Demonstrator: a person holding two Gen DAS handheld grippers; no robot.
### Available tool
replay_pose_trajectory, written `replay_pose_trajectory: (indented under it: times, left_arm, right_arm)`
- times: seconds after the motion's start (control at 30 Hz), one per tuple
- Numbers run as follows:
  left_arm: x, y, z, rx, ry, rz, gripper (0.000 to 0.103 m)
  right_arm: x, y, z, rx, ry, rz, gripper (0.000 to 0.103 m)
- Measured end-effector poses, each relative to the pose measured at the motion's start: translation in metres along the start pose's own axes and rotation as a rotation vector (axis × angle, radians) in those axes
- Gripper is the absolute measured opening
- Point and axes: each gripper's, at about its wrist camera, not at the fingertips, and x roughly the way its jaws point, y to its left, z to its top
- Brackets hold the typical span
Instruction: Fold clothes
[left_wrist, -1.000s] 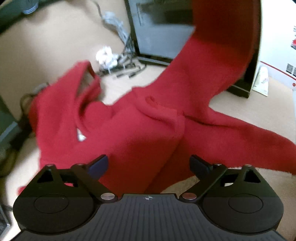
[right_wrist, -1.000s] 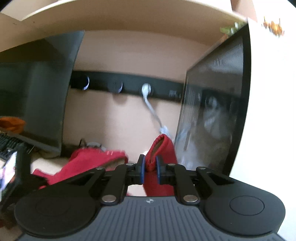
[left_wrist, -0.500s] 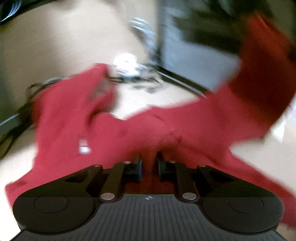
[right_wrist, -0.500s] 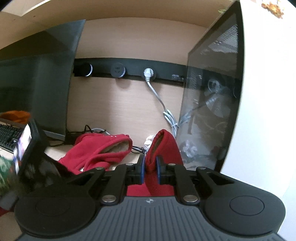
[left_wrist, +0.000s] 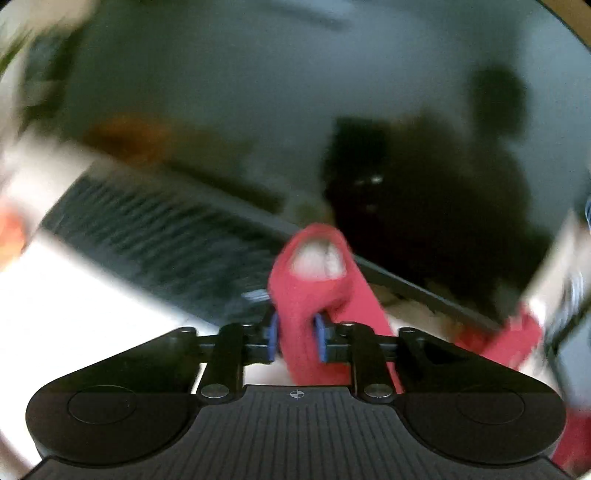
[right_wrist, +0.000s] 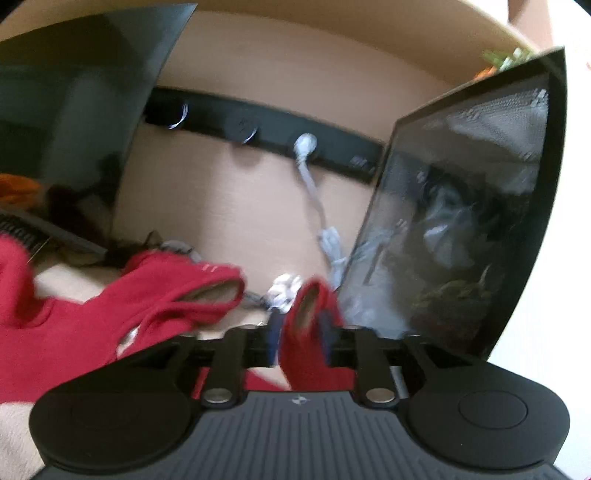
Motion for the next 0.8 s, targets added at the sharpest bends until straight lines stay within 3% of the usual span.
replay_pose_trajectory:
  times: [0.03,0.07,0.1,0.17,0.23,0.33,0.43,0.53,0.67,0.8]
  left_arm:
    - [-0.007,0.016,0.003,-0.061,-0.002,-0.015,0.046]
    - [-0.014,0.032,0.007,-0.122,-0.005,-0.03,0.066]
    - [-0.021,0.049,0.01,-0.182,-0.007,-0.045,0.075]
    - [-0.035,0.081,0.016,-0.304,-0.012,-0.074,0.093]
    - [-0.045,0.087,0.018,-0.352,-0.011,-0.11,0.094]
    - [-0.048,0.059,0.018,-0.341,0.001,-0.169,0.098]
    - [-0.038,0.015,0.02,-0.3,-0.002,-0.255,0.101]
    - [-0.03,-0.036,0.021,-0.212,0.004,-0.241,0.103]
    - [-0.021,-0.093,0.004,-0.035,0.057,-0.183,0.103]
    - [-0.014,-0.129,-0.028,0.143,0.06,-0.122,0.103]
  right_arm:
    - [-0.003,0.005,0.004,0.007,-0.029,0.021,0.069]
    - [-0.007,0.009,0.008,0.014,-0.058,0.042,0.077]
    - [-0.01,0.014,0.012,0.02,-0.087,0.062,0.085]
    - [-0.017,0.023,0.02,0.034,-0.144,0.104,0.09]
    - [-0.016,0.033,0.026,0.075,-0.15,0.195,0.101]
    - [-0.001,0.048,0.026,0.242,-0.058,0.441,0.103]
    - [0.024,0.075,0.023,0.296,0.092,0.519,0.103]
    - [0.064,0.104,-0.003,0.224,0.248,0.502,0.103]
    - [0.106,0.124,-0.04,0.079,0.325,0.432,0.103]
    - [0.142,0.133,-0.061,0.044,0.391,0.418,0.103]
